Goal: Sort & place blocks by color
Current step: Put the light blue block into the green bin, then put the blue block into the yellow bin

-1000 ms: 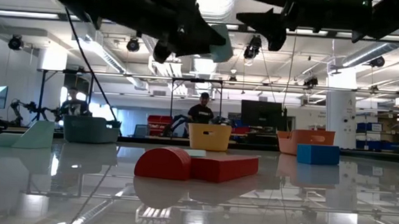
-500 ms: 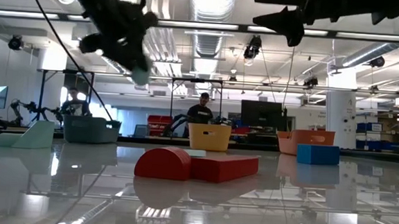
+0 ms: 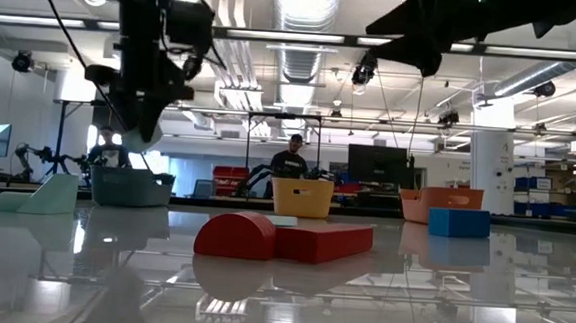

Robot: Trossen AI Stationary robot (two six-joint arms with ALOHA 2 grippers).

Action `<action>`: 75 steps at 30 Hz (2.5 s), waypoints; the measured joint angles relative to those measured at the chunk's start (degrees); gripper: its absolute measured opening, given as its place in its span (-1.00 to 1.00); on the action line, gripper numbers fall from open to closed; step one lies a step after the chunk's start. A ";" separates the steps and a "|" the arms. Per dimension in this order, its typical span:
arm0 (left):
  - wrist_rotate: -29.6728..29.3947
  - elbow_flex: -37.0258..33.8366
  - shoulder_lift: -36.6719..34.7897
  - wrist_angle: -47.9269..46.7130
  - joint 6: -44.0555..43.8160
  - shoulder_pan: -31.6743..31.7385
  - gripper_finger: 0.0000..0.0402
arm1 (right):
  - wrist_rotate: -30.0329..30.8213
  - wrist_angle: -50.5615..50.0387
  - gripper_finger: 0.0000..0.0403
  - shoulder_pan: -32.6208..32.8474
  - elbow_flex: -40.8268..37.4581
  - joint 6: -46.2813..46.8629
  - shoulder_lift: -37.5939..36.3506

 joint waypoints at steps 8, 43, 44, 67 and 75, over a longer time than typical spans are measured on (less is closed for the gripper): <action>1.94 1.12 7.17 0.27 5.54 8.97 -0.40 | -0.37 -0.56 0.28 -0.70 0.00 -0.21 -0.25; -15.84 2.24 -3.78 25.38 -1.64 -39.88 -0.05 | -8.96 -3.61 0.15 19.29 -0.02 25.36 2.22; -17.03 2.22 -3.30 27.54 -0.44 -41.76 -0.05 | -8.22 -3.66 0.15 20.66 -0.02 27.19 2.49; -20.40 2.21 -0.85 38.67 19.14 -46.33 -0.05 | 5.02 -76.35 0.14 30.36 28.74 60.71 21.01; -20.35 -0.78 -1.02 38.06 20.47 -46.31 -0.05 | 1.79 -82.87 0.14 29.55 33.29 57.06 28.18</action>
